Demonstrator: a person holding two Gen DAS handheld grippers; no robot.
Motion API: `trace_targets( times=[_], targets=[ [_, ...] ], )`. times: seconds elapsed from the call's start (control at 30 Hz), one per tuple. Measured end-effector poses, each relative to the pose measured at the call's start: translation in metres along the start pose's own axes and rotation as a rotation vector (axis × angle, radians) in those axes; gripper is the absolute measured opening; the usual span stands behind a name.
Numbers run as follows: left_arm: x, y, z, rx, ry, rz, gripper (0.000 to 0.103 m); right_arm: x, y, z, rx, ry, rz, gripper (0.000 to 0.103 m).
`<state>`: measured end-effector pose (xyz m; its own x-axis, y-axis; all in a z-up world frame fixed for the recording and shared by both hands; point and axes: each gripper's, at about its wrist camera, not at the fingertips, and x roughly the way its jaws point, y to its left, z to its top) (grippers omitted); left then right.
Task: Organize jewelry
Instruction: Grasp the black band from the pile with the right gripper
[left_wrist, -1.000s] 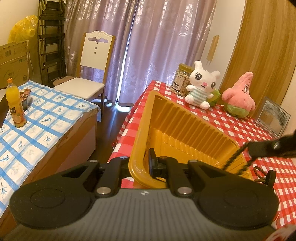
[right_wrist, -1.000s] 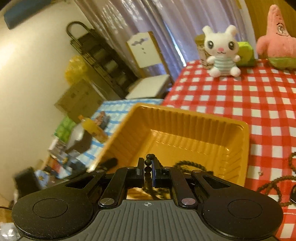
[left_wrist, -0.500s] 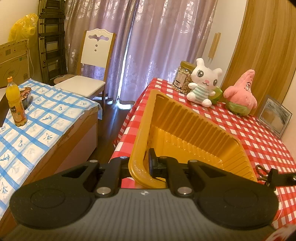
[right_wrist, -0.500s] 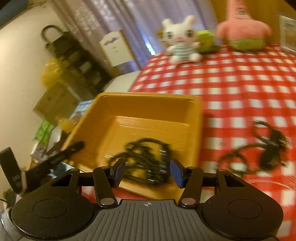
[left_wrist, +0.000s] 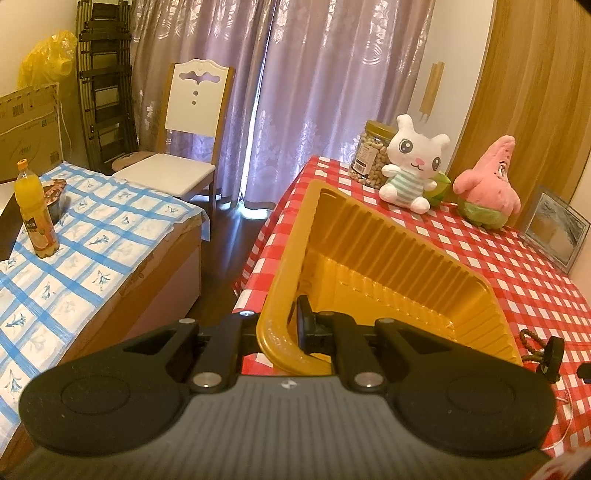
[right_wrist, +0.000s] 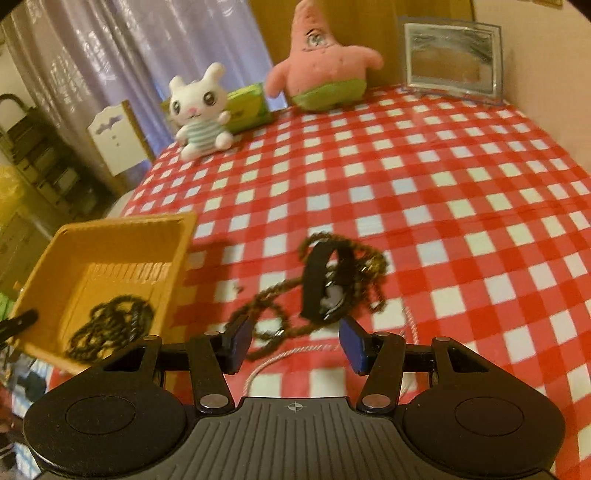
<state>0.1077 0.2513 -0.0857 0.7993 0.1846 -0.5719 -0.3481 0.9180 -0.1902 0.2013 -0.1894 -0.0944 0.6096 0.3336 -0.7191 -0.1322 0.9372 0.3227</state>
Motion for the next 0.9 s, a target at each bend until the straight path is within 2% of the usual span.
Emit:
trace_targets(
  times=[0.07,0.43,0.53,0.67,0.9],
  targets=[
    [-0.001,0.0,0.0,-0.002,-0.001,0.004,0.009,0.01,-0.002,0.004,0.0,-0.007,0.005,0.045],
    [-0.008,-0.004,-0.002,-0.01,-0.001,0.029,0.009,0.053,-0.009,0.009,0.005,-0.005,-0.013,0.029],
    [-0.009,-0.005,-0.002,-0.008,0.001,0.033,0.009,0.056,-0.01,0.009,-0.012,-0.015,-0.003,0.014],
    [-0.009,-0.007,-0.001,-0.008,0.003,0.036,0.009,0.049,-0.003,0.007,-0.067,-0.046,0.008,0.004],
    [-0.009,-0.007,-0.001,-0.007,0.004,0.034,0.009,0.027,0.015,0.014,-0.114,-0.055,0.013,0.002]
  ],
)
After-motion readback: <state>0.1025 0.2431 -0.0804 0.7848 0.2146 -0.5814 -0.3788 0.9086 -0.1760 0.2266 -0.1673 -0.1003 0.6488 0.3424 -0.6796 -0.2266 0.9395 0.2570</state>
